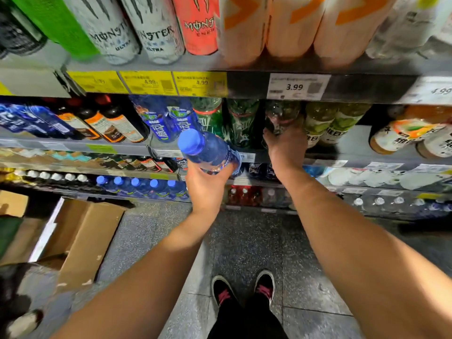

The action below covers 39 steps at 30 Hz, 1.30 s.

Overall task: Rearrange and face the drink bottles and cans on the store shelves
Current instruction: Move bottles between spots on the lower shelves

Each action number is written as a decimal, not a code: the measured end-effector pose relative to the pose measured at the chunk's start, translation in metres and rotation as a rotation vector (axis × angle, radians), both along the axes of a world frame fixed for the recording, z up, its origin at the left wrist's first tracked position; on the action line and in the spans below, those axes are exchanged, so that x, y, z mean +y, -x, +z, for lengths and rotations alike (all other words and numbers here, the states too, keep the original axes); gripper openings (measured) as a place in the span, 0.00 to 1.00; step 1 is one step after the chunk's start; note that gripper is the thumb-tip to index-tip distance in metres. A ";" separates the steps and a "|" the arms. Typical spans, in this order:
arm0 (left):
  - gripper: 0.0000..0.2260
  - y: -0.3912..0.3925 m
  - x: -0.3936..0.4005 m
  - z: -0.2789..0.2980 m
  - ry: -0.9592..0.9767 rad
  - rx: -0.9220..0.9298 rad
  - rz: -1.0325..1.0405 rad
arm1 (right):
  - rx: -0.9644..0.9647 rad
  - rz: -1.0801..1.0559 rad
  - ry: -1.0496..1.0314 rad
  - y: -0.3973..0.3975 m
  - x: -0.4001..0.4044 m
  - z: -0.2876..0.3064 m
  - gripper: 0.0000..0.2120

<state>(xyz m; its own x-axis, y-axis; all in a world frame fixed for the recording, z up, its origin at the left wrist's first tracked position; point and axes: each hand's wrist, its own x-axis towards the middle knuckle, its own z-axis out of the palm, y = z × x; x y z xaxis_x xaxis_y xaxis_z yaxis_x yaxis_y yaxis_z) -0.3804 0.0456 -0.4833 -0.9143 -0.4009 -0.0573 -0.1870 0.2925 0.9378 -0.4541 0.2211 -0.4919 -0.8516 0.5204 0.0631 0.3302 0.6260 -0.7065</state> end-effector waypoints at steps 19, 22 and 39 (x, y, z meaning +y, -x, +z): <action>0.33 0.026 -0.034 0.025 -0.084 -0.060 0.199 | 0.116 0.220 0.243 -0.052 -0.087 0.017 0.21; 0.32 0.028 -0.052 0.023 -0.104 -0.014 0.197 | 0.068 0.314 0.174 -0.033 -0.112 0.019 0.28; 0.25 0.039 -0.177 0.001 -0.032 -0.120 -0.057 | 0.176 -0.166 0.260 0.024 -0.187 -0.008 0.42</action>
